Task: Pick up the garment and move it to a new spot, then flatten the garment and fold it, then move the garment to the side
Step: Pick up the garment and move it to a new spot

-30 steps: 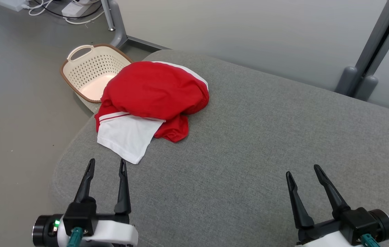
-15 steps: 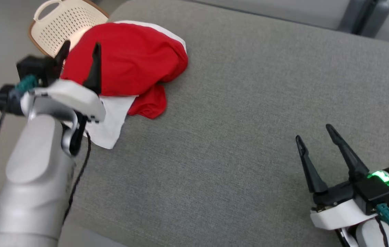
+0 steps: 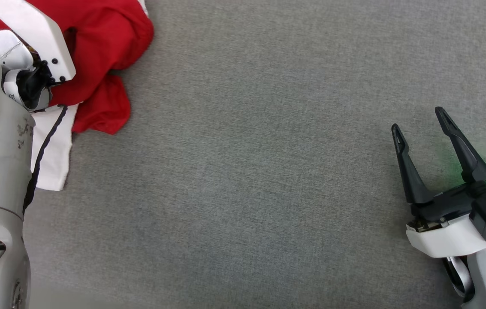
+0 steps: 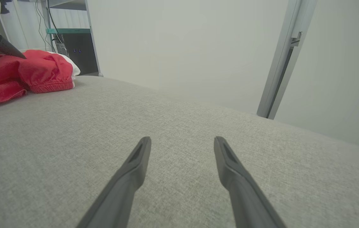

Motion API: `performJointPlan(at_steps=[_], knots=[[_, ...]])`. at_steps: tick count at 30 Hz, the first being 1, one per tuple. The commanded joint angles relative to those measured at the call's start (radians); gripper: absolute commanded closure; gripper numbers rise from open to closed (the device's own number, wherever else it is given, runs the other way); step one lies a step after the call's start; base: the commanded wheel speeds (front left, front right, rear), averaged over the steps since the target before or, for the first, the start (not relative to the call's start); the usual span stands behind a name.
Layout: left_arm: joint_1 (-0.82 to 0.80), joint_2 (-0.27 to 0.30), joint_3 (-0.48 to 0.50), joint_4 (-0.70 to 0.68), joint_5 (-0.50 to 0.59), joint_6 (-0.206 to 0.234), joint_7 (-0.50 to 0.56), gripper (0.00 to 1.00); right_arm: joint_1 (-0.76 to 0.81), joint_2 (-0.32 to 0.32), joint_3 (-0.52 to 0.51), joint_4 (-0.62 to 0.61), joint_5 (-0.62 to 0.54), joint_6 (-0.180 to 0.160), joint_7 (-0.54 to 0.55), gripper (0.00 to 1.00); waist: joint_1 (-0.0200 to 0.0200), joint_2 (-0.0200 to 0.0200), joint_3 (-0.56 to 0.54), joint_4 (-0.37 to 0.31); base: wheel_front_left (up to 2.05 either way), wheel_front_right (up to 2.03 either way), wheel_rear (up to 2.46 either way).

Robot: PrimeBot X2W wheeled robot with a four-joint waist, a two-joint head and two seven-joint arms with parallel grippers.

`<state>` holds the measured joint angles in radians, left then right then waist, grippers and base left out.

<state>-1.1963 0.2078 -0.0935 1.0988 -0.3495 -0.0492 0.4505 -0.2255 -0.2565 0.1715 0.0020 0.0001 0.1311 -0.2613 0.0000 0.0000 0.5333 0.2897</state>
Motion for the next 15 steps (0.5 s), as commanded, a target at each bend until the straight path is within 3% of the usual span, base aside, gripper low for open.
performJointPlan(at_steps=[1,6,7,8,9,11,12,15], knots=[[-0.02,0.015,0.002,0.029,-0.002,0.013,0.017,0.0,-0.013,-0.001,-0.002,-0.002,0.007,-0.001,-0.004,0.0,0.0,0.0,0.046,-0.046,0.0,0.0,0.0],[-0.02,0.027,-0.011,0.088,0.001,0.015,0.035,0.0,-0.022,-0.003,-0.014,-0.005,0.008,-0.001,-0.003,0.0,0.0,0.0,0.069,-0.061,0.0,0.0,0.0],[-0.017,0.028,-0.012,0.096,-0.001,0.01,0.03,0.32,-0.021,-0.005,-0.018,-0.004,0.007,-0.001,-0.002,0.0,0.0,0.0,0.071,-0.061,0.0,0.0,0.0],[-0.017,0.03,-0.012,0.099,-0.001,0.01,0.015,0.75,-0.021,-0.008,-0.021,-0.003,0.007,-0.001,-0.002,0.0,0.0,0.0,0.073,-0.06,0.0,0.0,0.0],[-0.016,0.036,-0.012,0.092,0.002,0.018,-0.02,1.0,-0.019,-0.01,-0.024,-0.001,0.006,-0.001,-0.001,0.0,0.0,0.0,0.073,-0.059,0.0,0.0,0.0],[-0.013,0.042,-0.014,0.084,0.009,0.024,-0.06,1.0,-0.017,-0.01,-0.024,0.002,0.005,-0.001,-0.001,0.0,0.0,0.0,0.07,-0.057,0.0,0.0,0.0],[-0.005,0.044,-0.002,0.069,-0.003,0.026,-0.153,1.0,-0.011,-0.008,-0.026,0.008,0.008,-0.001,-0.001,0.0,0.0,0.0,0.058,-0.054,0.0,0.0,0.0],[0.0,0.034,0.015,0.058,-0.023,0.004,-0.24,1.0,-0.006,-0.003,-0.025,0.012,0.012,-0.001,-0.001,0.0,0.0,0.0,0.038,-0.05,0.0,0.0,0.0]])
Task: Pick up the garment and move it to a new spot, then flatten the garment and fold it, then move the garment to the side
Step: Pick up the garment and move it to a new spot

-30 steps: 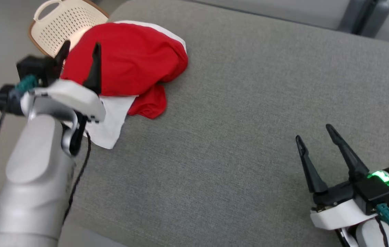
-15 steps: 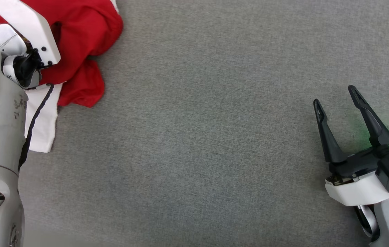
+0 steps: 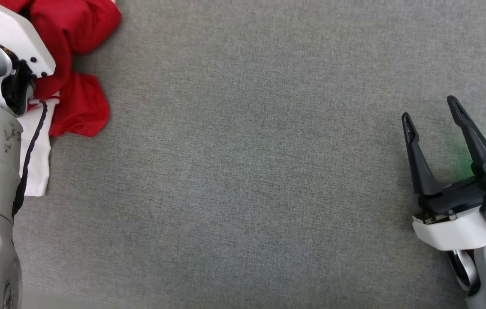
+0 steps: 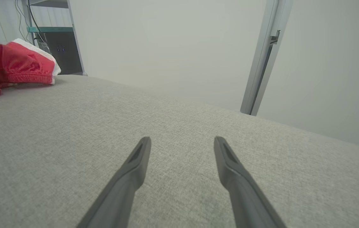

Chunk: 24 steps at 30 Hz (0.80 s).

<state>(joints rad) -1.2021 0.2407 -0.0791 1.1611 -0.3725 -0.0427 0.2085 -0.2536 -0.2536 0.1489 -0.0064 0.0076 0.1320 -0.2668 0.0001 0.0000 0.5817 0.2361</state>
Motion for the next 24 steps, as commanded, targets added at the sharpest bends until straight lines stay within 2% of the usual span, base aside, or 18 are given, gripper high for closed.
performJointPlan(at_steps=[1,5,10,15,19,24], knots=[[0.004,-0.003,0.005,-0.018,-0.007,-0.019,-0.052,1.0,0.026,-0.002,-0.002,0.022,0.007,-0.002,0.004,0.0,-0.0001,0.0,-0.023,0.006,0.0,0.0,0.0],[0.031,0.004,-0.016,-0.042,0.004,-0.058,-0.229,1.0,0.041,0.015,-0.003,0.03,0.014,-0.002,0.003,0.0,-0.0001,0.0,-0.089,0.018,0.0,0.0,0.0],[0.043,0.001,-0.042,-0.061,-0.011,-0.081,-0.328,1.0,0.068,0.033,0.006,0.044,0.021,-0.002,0.002,0.0,-0.0001,0.0,-0.175,0.025,0.0,0.0,0.0],[0.065,-0.028,-0.109,-0.143,-0.072,-0.088,-0.335,1.0,0.093,0.069,0.014,0.057,0.029,-0.002,0.002,0.0,-0.0001,0.0,-0.273,0.004,0.0,0.0,0.0],[0.102,-0.011,-0.202,-0.271,-0.151,-0.087,-0.293,1.0,0.111,0.104,0.024,0.065,0.035,-0.002,0.002,0.0,-0.0001,0.0,-0.344,-0.039,0.0,0.0,0.0],[0.132,0.019,-0.298,-0.453,-0.23,-0.087,-0.228,1.0,0.125,0.14,0.033,0.071,0.042,-0.002,0.002,0.0,-0.0001,0.0,-0.4,-0.13,0.0,0.0,0.0]])
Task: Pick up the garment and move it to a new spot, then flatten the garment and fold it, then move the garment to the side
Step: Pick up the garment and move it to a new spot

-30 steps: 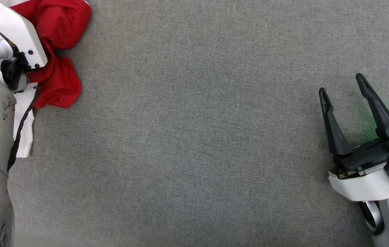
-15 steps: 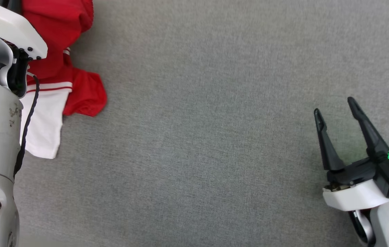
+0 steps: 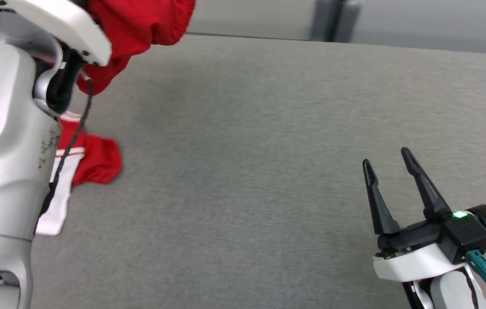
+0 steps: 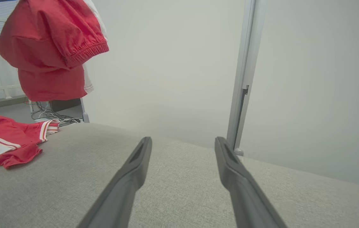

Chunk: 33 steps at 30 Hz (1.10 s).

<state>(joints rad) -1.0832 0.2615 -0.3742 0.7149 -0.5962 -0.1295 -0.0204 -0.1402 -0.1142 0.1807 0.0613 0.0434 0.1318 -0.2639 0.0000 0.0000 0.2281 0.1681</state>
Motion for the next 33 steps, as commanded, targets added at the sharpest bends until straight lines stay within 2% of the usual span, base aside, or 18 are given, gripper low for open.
performJointPlan(at_steps=[1,4,9,16,20,23,30,32,33], knots=[[0.018,0.004,-0.016,-0.04,-0.019,0.0,0.015,1.0,0.012,0.006,0.003,0.004,0.008,-0.002,-0.001,0.0,0.0,0.0,-0.054,-0.085,0.0,0.0,0.0],[0.031,0.007,-0.041,-0.13,-0.055,0.0,0.054,1.0,0.014,0.022,0.008,0.006,0.01,-0.002,-0.001,0.0,0.0,0.0,-0.07,-0.164,0.0,0.0,0.0],[0.06,-0.028,-0.071,-0.244,-0.1,0.0,0.105,1.0,0.022,0.041,0.003,0.006,0.018,-0.002,-0.001,0.0,0.0,0.0,-0.076,-0.304,0.0,0.0,0.0],[0.118,-0.127,-0.139,-0.325,-0.131,0.004,0.131,1.0,0.02,0.056,-0.016,-0.002,0.025,-0.002,-0.001,0.0,0.0,0.0,-0.035,-0.462,0.0,0.0,0.0],[0.162,-0.165,-0.187,-0.329,-0.144,0.003,0.12,1.0,0.021,0.06,-0.023,-0.005,0.028,-0.002,-0.001,0.0,0.0,0.0,-0.012,-0.494,0.0,0.0,0.0],[0.222,-0.182,-0.274,-0.301,-0.091,0.001,0.055,1.0,0.009,0.063,-0.018,-0.011,0.032,-0.002,-0.001,0.0,0.0,0.0,0.021,-0.509,0.0,0.0,0.0],[0.354,-0.2,-0.361,-0.138,-0.076,0.006,-0.089,1.0,-0.015,0.063,-0.015,-0.008,0.025,-0.002,-0.001,0.0,0.0,0.0,0.064,-0.466,0.0,0.0,0.0],[0.367,-0.205,-0.372,-0.082,-0.065,0.032,-0.119,0.0,-0.022,0.062,-0.021,-0.008,0.019,-0.002,-0.001,0.0,0.0,0.0,0.068,-0.447,0.0,0.0,0.0],[0.373,-0.206,-0.359,-0.072,-0.079,0.04,-0.148,0.0,-0.024,0.062,-0.023,-0.011,0.017,-0.002,-0.001,0.0,0.0,0.0,0.067,-0.435,0.0,0.0,0.0]])
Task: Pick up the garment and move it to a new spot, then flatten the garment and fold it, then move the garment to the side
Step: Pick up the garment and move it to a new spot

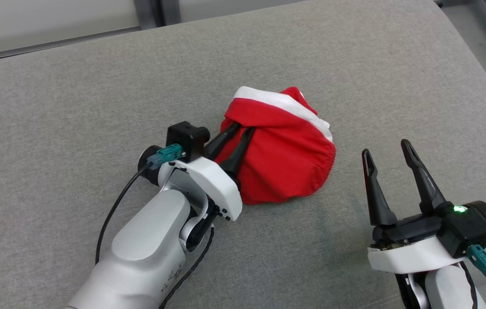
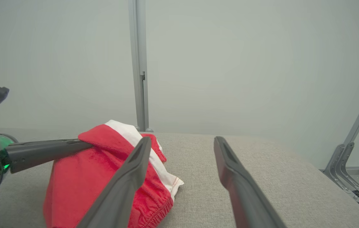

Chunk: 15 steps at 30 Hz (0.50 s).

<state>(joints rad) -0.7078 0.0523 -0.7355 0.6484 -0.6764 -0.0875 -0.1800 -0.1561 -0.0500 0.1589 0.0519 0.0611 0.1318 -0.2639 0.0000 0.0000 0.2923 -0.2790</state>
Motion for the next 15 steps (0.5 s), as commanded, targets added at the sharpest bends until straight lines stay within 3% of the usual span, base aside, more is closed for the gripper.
performJointPlan(at_steps=[1,5,10,15], knots=[[0.004,0.001,0.005,-0.002,-0.002,0.0,-0.015,0.0,-0.006,-0.001,0.001,-0.002,-0.003,-0.002,-0.001,0.0,0.0,0.0,0.0,0.024,0.0,0.0,0.0],[0.056,0.012,0.054,-0.04,0.025,0.037,-0.08,0.0,0.011,-0.011,0.006,0.007,-0.01,-0.002,-0.001,0.0,0.0,0.0,-0.028,0.071,0.0,0.0,0.0],[0.24,0.042,0.248,-0.268,0.165,0.141,-0.084,0.0,0.046,-0.015,-0.01,0.02,-0.009,-0.002,-0.001,0.0,0.0,0.0,-0.09,0.139,0.0,0.0,0.0],[0.458,0.027,0.442,-0.464,0.29,0.158,-0.085,0.0,0.102,-0.01,-0.041,0.031,-0.003,-0.002,-0.001,0.0,0.0,0.0,-0.152,0.201,0.0,0.0,0.0]])
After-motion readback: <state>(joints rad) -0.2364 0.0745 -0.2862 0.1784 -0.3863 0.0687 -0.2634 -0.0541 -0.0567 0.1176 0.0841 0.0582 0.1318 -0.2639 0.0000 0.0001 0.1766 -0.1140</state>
